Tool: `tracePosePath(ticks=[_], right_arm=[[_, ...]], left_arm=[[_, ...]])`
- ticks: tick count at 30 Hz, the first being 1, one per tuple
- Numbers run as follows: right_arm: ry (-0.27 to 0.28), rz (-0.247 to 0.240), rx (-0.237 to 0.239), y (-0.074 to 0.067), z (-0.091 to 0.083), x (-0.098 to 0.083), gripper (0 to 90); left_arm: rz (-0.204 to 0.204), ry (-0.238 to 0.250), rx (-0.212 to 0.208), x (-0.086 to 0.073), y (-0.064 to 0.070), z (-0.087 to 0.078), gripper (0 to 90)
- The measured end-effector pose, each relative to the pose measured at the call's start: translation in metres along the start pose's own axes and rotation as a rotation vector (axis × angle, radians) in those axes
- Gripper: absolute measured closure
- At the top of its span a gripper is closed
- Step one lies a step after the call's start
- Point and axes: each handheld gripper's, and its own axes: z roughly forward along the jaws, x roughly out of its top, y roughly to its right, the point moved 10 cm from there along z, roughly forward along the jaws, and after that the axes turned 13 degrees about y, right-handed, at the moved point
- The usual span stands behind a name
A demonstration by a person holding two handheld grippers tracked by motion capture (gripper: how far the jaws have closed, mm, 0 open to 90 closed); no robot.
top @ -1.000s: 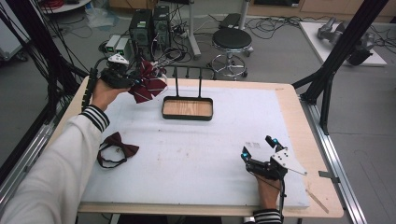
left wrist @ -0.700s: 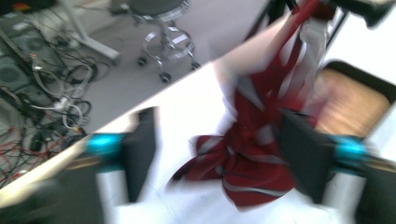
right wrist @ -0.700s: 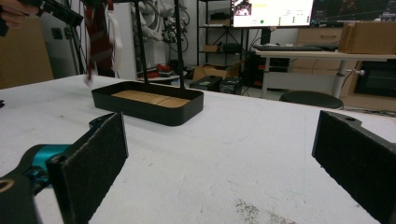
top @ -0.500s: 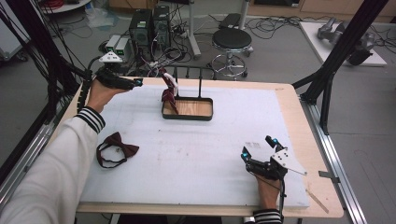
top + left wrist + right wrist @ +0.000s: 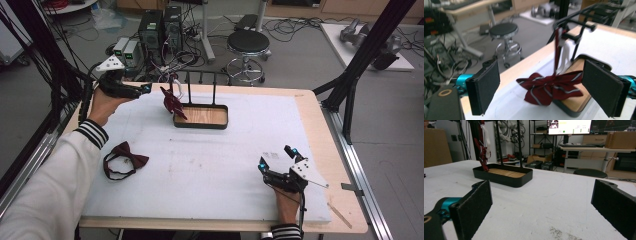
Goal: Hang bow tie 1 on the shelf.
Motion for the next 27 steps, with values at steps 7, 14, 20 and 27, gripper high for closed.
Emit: tracePosePath(ticks=[7, 14, 20, 27], right_arm=[[0.002, -0.004, -0.005, 0.000, 0.000, 0.000, 2.6], [0.003, 0.004, -0.012, 0.001, 0.000, 0.000, 2.5], [0.006, 0.004, -0.014, 0.001, 0.000, 0.001, 2.5], [0.004, 0.007, -0.014, 0.001, -0.001, 0.000, 2.5]], left_arm=[[-0.009, 0.062, -0.027, -0.002, 0.014, -0.020, 15.8], [0.000, 0.096, -0.017, -0.013, 0.018, -0.046, 15.8], [0.022, 0.149, -0.006, -0.025, 0.028, -0.071, 15.9], [0.012, 0.174, 0.019, -0.040, 0.034, -0.092, 16.1]])
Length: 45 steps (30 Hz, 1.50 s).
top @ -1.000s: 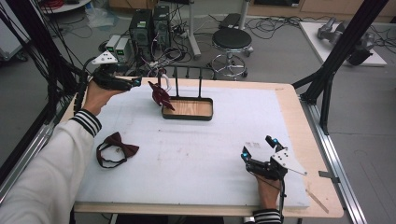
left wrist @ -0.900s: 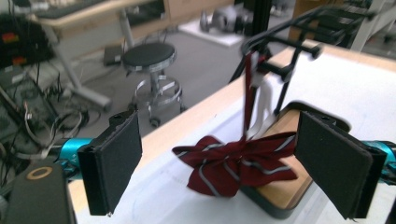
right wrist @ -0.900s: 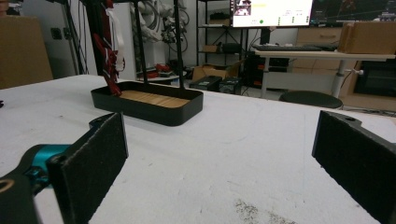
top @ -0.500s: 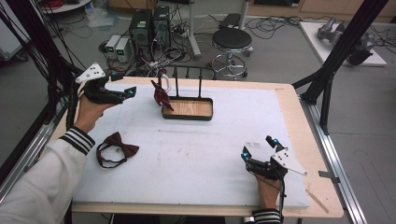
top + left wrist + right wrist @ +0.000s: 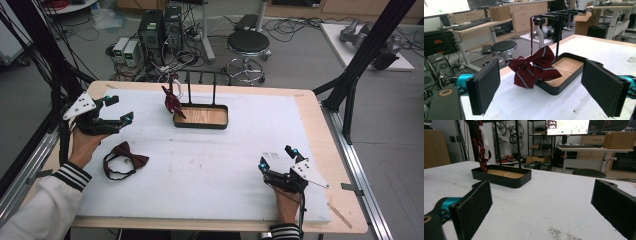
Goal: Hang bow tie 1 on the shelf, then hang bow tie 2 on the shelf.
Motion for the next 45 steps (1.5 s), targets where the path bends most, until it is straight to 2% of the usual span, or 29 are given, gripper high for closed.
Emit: tracePosePath(ticks=[8, 12, 17, 26, 33, 38, 45], right_arm=[[0.000, -0.005, 0.001, 0.000, 0.000, 0.000, 2.5], [0.002, -0.005, 0.000, 0.000, 0.000, 0.000, 2.5], [0.002, -0.008, -0.001, 0.000, 0.000, 0.000, 2.5], [0.005, -0.007, 0.000, 0.000, 0.000, 0.000, 2.5], [0.004, -0.009, 0.002, 0.000, 0.000, 0.000, 2.6], [0.004, -0.008, 0.002, 0.000, 0.000, 0.000, 2.6], [0.005, -0.009, 0.002, 0.000, 0.000, 0.000, 2.6]], left_arm=[[-0.019, 0.006, 0.024, -0.014, 0.003, -0.017, 16.1], [-0.033, 0.008, 0.033, -0.019, 0.003, -0.021, 16.1], [-0.031, -0.007, 0.044, -0.024, 0.001, -0.022, 16.1], [-0.017, -0.006, 0.049, -0.020, 0.002, -0.023, 16.3], [-0.022, 0.000, 0.055, -0.018, 0.001, -0.025, 16.3], [-0.023, -0.014, 0.058, -0.017, 0.002, -0.028, 16.3], [-0.015, -0.068, 0.067, -0.015, 0.004, -0.033, 16.0]])
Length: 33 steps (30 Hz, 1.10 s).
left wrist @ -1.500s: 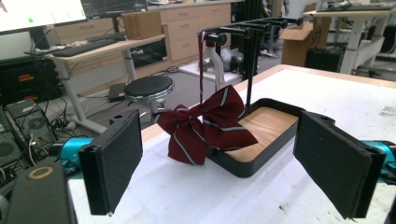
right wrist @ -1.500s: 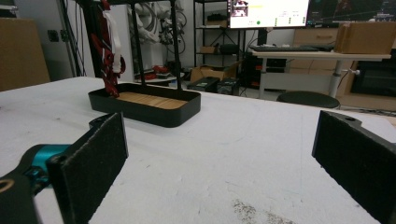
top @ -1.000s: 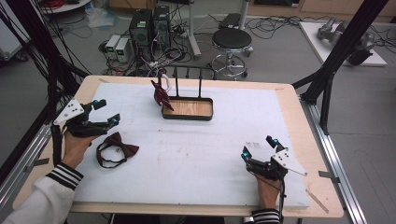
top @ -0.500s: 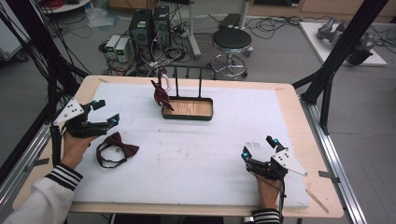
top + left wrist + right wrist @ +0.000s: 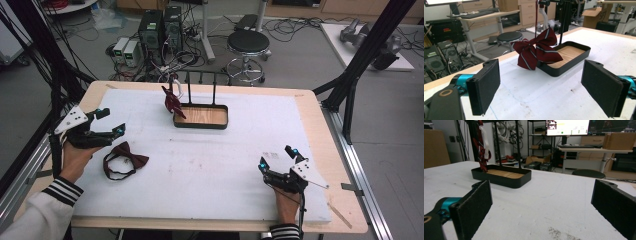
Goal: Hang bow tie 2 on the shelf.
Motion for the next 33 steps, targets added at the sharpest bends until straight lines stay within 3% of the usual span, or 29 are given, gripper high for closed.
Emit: tracePosePath(ticks=[10, 14, 19, 23, 27, 33], right_arm=[[0.001, -0.002, 0.000, 0.000, 0.000, 0.000, 2.5], [0.000, 0.001, 0.001, 0.000, 0.000, 0.000, 2.5], [0.001, 0.001, 0.002, 0.000, 0.000, 0.000, 2.6], [0.002, -0.002, 0.002, 0.000, 0.000, 0.000, 2.6], [0.001, 0.001, 0.002, 0.000, 0.000, 0.000, 2.6], [0.001, 0.002, -0.001, 0.000, 0.000, 0.000, 2.6]], left_arm=[[0.039, -0.096, -0.022, 0.001, 0.005, -0.013, 15.8], [0.014, -0.155, -0.055, -0.005, 0.010, -0.017, 15.8], [0.024, -0.246, -0.061, -0.015, 0.011, -0.023, 15.8], [0.082, -0.298, -0.100, -0.021, 0.013, -0.026, 15.9], [0.109, -0.366, -0.130, -0.028, 0.013, -0.027, 16.0], [0.148, -0.432, -0.178, -0.033, 0.010, -0.023, 16.0]])
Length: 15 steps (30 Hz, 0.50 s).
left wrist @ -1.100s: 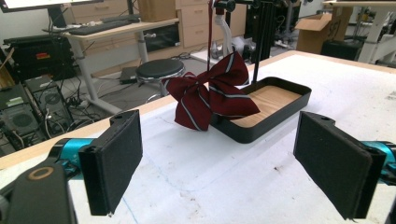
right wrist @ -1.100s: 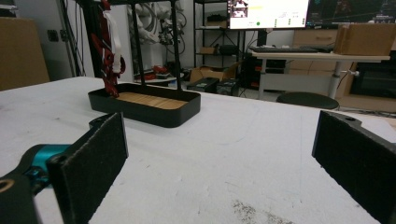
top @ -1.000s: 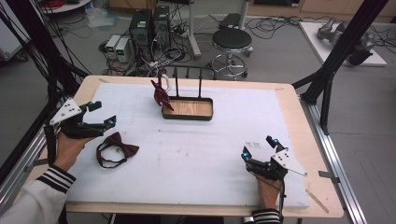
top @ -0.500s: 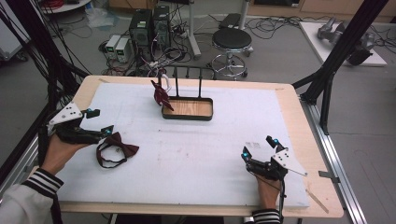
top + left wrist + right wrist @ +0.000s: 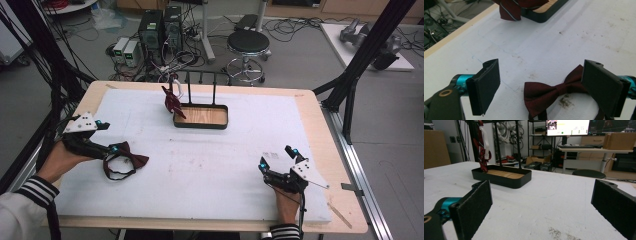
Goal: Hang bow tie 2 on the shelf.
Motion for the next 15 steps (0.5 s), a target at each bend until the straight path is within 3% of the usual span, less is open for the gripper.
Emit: tracePosePath(ticks=[6, 15], right_arm=[[-0.003, 0.004, -0.001, 0.000, 0.000, 0.000, 2.6], [-0.001, 0.001, 0.000, 0.000, 0.000, 0.000, 2.6]], left_arm=[[0.040, -0.066, -0.042, -0.009, -0.003, 0.008, 16.0], [0.055, -0.160, -0.109, -0.028, -0.002, 0.022, 16.1]])
